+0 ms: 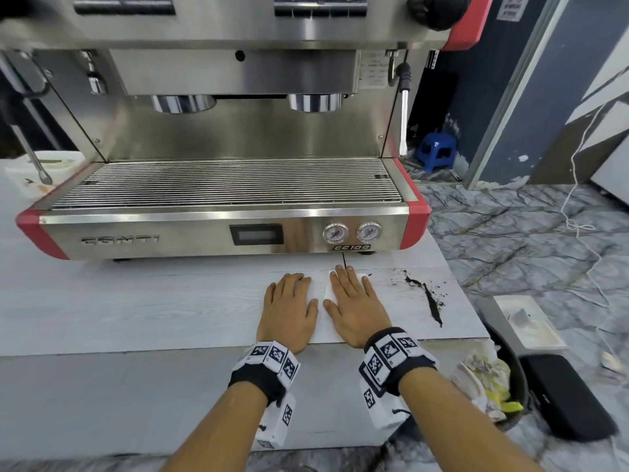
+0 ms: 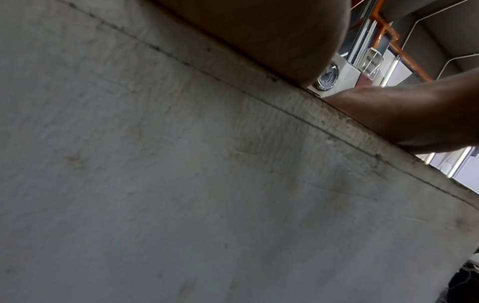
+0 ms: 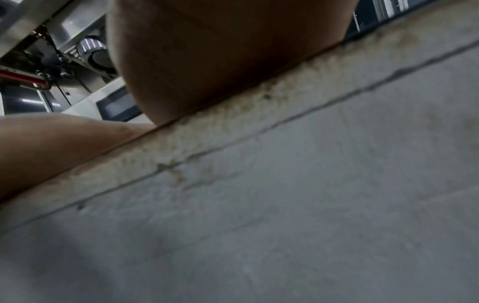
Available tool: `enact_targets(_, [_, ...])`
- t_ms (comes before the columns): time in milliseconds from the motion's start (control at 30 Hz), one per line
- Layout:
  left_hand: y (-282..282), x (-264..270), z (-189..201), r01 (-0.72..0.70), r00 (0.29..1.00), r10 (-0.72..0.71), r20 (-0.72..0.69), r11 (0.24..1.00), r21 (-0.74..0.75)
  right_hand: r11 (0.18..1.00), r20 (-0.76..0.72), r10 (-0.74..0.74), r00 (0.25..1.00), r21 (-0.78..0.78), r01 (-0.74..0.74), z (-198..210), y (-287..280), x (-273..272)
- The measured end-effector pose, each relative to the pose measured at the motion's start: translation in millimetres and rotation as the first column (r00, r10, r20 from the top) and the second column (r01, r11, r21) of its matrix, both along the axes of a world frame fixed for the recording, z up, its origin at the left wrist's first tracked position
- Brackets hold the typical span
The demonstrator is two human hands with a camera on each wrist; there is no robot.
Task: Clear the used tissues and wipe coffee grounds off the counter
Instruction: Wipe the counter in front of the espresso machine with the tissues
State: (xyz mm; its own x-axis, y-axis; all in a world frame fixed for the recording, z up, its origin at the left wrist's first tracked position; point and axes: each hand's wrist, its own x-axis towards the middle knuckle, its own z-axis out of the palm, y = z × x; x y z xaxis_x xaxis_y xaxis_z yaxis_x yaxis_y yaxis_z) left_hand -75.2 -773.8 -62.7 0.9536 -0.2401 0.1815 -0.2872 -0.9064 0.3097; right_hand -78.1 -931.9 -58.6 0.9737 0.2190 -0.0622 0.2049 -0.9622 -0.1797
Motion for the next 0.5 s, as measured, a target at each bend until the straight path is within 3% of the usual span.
enact_targets(500, [-1.3, -1.0, 2.4, -0.002, 1.000, 0.002, 0.009, 1.000, -0.010, 0.994, -0.032, -0.111, 0.993, 0.011, 0.111, 5.8, -48.3, 25.6])
